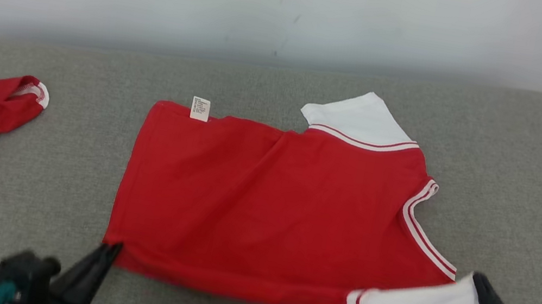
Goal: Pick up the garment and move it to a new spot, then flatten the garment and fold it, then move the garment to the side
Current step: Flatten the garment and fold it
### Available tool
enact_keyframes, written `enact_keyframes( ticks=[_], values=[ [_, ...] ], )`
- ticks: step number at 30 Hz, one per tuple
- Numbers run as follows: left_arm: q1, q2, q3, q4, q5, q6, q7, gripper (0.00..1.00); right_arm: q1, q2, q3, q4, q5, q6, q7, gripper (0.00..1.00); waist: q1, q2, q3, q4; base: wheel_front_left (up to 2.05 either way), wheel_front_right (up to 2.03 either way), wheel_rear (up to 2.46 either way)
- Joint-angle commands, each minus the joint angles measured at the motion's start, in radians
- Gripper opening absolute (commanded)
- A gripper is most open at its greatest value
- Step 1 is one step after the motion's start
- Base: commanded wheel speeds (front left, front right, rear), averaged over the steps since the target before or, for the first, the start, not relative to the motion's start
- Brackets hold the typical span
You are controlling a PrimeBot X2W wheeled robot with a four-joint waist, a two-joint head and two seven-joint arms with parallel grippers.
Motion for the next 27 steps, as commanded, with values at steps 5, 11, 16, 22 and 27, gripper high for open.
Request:
enact_keyframes(
  ticks=[5,11,16,22,27],
  values=[
    [-0.161,0.020,-0.042,0.075,-0.005,-0.013,0.058,0.00,-0.200,0.042,-0.003,0.140,-0.100,0.002,0.051,0.00,-0.0001,-0.0001,0.054,-0.016,0.00,0.00,0.00],
    [-0.296,0.027,-0.115,0.212,-0.039,-0.015,0.063,0.00,-0.386,0.069,0.022,0.325,-0.164,0.002,0.035,0.00,-0.0001,-0.0001,0.086,-0.031,0.00,0.00,0.00],
    [-0.368,0.025,-0.190,0.307,-0.085,-0.015,0.033,0.00,-0.472,0.076,0.070,0.448,-0.186,0.002,-0.010,0.00,-0.0001,-0.0001,0.094,-0.033,0.00,0.00,0.00],
    [-0.415,0.004,-0.230,0.427,-0.101,-0.015,-0.055,1.00,-0.504,0.045,0.142,0.504,-0.200,0.002,-0.125,1.00,-0.0001,-0.0001,0.075,-0.025,0.00,0.00,0.00],
    [-0.368,-0.015,-0.177,0.458,-0.113,0.005,-0.116,1.00,-0.443,0.001,0.191,0.486,-0.210,0.002,-0.270,1.00,-0.0001,-0.0001,0.035,-0.021,0.00,0.00,0.00]
  ],
)
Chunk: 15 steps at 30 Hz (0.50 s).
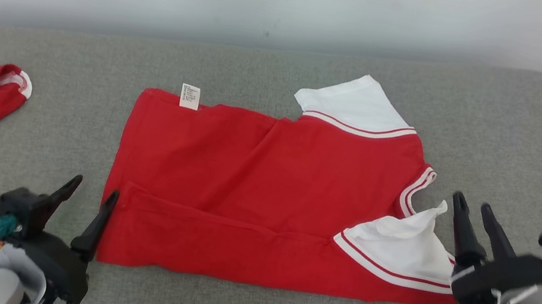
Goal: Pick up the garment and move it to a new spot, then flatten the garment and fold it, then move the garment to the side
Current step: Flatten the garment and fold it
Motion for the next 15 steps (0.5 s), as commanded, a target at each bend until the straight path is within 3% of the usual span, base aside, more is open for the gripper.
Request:
enact_keyframes(
  ticks=[1,7,9,15],
  values=[
    [0.041,-0.003,0.021,-0.018,0.003,0.013,-0.010,1.00,0.041,-0.018,0.013,-0.009,-0.011,0.002,-0.038,1.00,-0.0001,-0.0001,-0.026,0.003,0.00,0.00,0.00],
    [0.219,-0.021,0.126,-0.185,0.038,0.061,-0.013,1.00,0.184,-0.075,0.043,-0.044,-0.043,0.002,-0.133,1.00,-0.0001,-0.0001,-0.036,0.010,0.00,0.00,0.00],
    [0.257,-0.035,0.147,-0.218,0.040,0.067,-0.014,1.00,0.222,-0.065,0.029,-0.046,-0.032,0.002,-0.145,1.00,-0.0001,-0.0001,-0.027,0.010,0.00,0.00,0.00],
    [0.294,-0.058,0.160,-0.196,0.069,0.057,-0.014,1.00,0.235,-0.054,0.059,-0.007,-0.095,0.002,-0.152,1.00,-0.0001,-0.0001,0.005,-0.007,0.00,0.00,0.00]
  ],
)
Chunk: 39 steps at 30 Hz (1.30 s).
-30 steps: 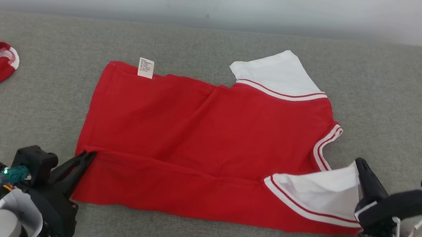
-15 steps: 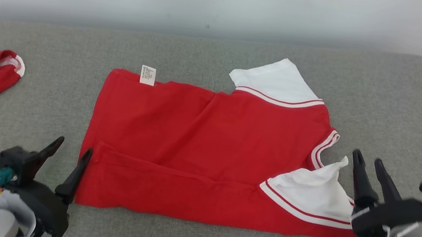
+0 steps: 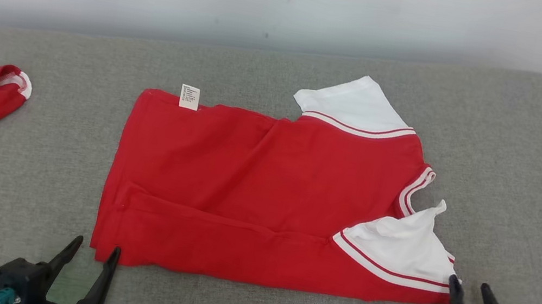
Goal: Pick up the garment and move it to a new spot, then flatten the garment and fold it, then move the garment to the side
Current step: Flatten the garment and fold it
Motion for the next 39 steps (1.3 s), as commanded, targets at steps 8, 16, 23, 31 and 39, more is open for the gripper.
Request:
enact_keyframes(
  ticks=[8,16,23,31,39],
  values=[
    [-0.060,-0.039,-0.003,0.120,0.035,-0.022,-0.003,1.00,-0.078,0.027,0.060,0.108,-0.093,0.002,-0.018,1.00,0.0002,0.0000,0.037,-0.019,0.00,0.00,0.00],
    [-0.102,-0.103,0.007,0.240,0.017,-0.048,-0.002,0.39,-0.110,0.048,0.106,0.184,-0.068,0.002,-0.024,0.00,0.0002,0.0000,0.034,-0.001,0.00,0.00,0.00],
    [-0.081,-0.135,0.007,0.263,0.028,-0.070,-0.003,0.00,-0.092,0.029,0.119,0.188,-0.029,0.001,-0.047,0.00,0.0002,0.0000,-0.028,0.005,0.00,0.00,0.00],
    [0.058,-0.125,0.024,0.154,0.048,-0.077,-0.003,0.00,0.032,-0.008,0.068,0.129,0.022,0.001,-0.061,0.00,0.0002,0.0000,-0.107,0.019,0.00,0.00,0.00],
    [0.172,-0.140,0.044,0.113,0.056,-0.070,-0.003,0.00,0.201,-0.023,0.005,0.041,0.066,0.001,-0.043,0.00,0.0002,0.0000,-0.129,0.034,0.00,0.00,0.00]
  ],
)
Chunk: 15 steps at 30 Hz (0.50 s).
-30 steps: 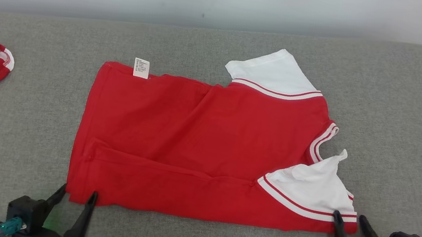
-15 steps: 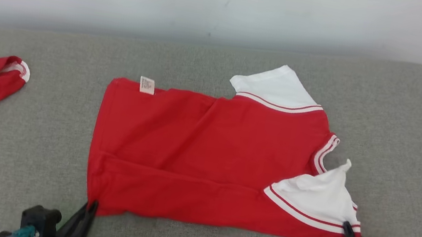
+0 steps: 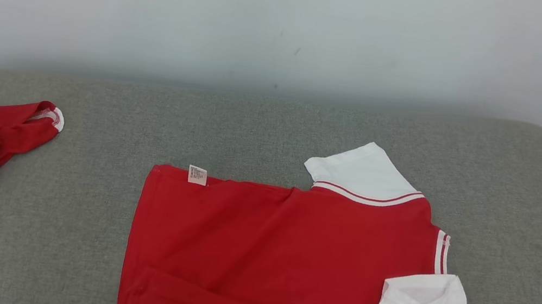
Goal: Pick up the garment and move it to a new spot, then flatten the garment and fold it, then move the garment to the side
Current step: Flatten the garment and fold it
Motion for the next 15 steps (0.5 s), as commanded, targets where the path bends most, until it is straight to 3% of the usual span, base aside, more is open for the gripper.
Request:
enact_keyframes(
  ticks=[1,6,7,8,9,10,15],
  values=[
    [0.019,0.002,0.013,0.006,0.006,0.002,-0.001,0.00,0.030,-0.003,-0.017,-0.016,0.011,0.001,0.014,0.00,0.0001,0.0000,-0.004,0.003,0.00,0.00,0.00],
    [0.027,-0.006,0.027,0.032,0.005,0.001,-0.001,0.00,0.047,0.022,-0.028,-0.037,-0.015,0.001,0.047,0.00,0.0001,0.0000,-0.004,-0.003,0.00,0.00,0.00],
    [0.022,-0.018,0.022,0.058,-0.007,-0.001,-0.001,0.00,0.037,0.034,-0.036,-0.032,-0.030,0.001,0.049,0.09,0.0001,0.0000,-0.003,-0.004,0.00,0.00,0.00],
    [0.011,-0.020,0.016,0.070,-0.008,-0.002,-0.001,0.05,0.030,0.030,-0.036,-0.026,-0.061,0.001,0.042,0.45,0.0001,0.0000,-0.002,-0.001,0.00,0.00,0.00],
    [-0.003,-0.019,0.011,0.079,-0.001,-0.003,-0.001,0.70,0.024,0.028,-0.036,-0.020,-0.088,0.001,0.036,1.00,0.0001,0.0000,-0.002,0.001,0.00,0.00,0.00],
    [-0.013,-0.023,0.012,0.084,0.002,-0.004,-0.001,1.00,0.018,0.040,-0.041,-0.015,-0.100,0.001,0.029,1.00,0.0001,0.0000,-0.003,0.003,0.00,0.00,0.00],
    [-0.018,-0.040,0.048,0.055,0.014,-0.005,-0.001,1.00,-0.005,0.063,-0.085,-0.023,-0.143,0.001,0.005,1.00,0.0001,0.0000,-0.005,0.009,0.00,0.00,0.00]
  ],
)
